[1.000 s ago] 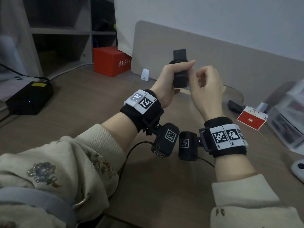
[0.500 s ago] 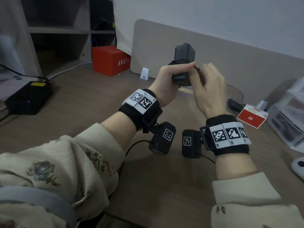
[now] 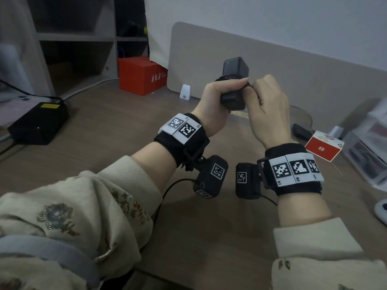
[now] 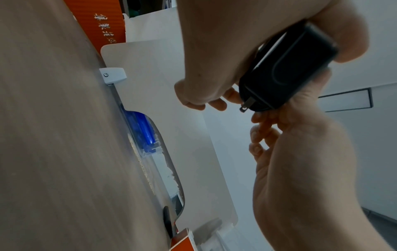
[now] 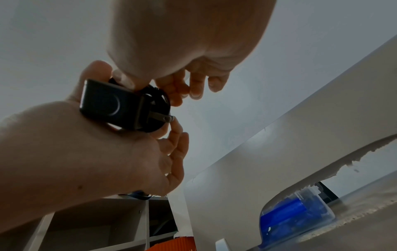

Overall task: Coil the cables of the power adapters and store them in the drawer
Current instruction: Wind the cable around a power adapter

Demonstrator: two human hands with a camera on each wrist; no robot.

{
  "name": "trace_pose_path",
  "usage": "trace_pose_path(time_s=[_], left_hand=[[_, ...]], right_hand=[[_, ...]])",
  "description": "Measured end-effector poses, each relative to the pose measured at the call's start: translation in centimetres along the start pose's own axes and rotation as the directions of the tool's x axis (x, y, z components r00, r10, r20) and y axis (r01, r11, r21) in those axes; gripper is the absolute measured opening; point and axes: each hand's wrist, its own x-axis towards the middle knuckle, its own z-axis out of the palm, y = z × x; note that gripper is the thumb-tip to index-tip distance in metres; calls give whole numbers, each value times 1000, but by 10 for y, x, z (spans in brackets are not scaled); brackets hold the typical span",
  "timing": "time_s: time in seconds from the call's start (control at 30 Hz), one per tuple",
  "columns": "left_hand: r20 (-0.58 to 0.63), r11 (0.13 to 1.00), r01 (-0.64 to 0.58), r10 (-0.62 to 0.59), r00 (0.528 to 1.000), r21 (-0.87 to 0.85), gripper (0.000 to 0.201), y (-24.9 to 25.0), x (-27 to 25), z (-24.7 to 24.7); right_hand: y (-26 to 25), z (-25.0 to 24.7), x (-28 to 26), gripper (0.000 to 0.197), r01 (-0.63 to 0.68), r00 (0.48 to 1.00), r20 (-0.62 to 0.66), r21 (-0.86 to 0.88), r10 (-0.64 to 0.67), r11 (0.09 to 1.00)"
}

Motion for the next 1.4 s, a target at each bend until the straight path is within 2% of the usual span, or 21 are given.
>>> trace_pose_path(time_s=[0.2, 0.37, 0.47, 0.6, 0.7, 0.9, 1.07, 1.2, 1.4], left_hand=[[-53, 999, 50, -50, 997, 0, 16, 1, -1, 2], [-62, 985, 108, -101, 993, 136, 17, 7, 4, -2], [-29, 975, 154, -151, 988, 162, 34, 9, 8, -7], [3, 961, 183, -188, 982, 208, 50, 6, 14, -13], [15, 953, 239, -246, 969, 184, 59, 6, 16, -14], [60, 905, 344, -369, 928, 250, 63, 3, 16, -19], [36, 900, 326, -351, 936, 291, 57, 2, 17, -21], [34, 894, 314, -342, 939, 321, 52, -1, 16, -19], [21, 875, 267, -301, 953, 403, 48, -3, 14, -18]], right_hand=[[2, -1, -1, 52, -13, 1000, 26, -33, 14, 999], [0, -2, 0, 54, -58, 998, 11, 3, 57, 998], [-1, -1, -2, 55, -78, 997, -3, 73, 78, 994], [-2, 1, -2, 44, -125, 989, -52, 175, 136, 977], [0, 0, -2, 47, -140, 986, -63, 183, 154, 973], [2, 0, -1, 46, -135, 980, -128, 155, 155, 979], [2, 2, 2, 34, -178, 974, -121, 123, 193, 976], [2, 4, 4, 29, -209, 970, -83, 205, 230, 956], [-4, 1, 5, 7, -227, 969, -27, 303, 246, 926]])
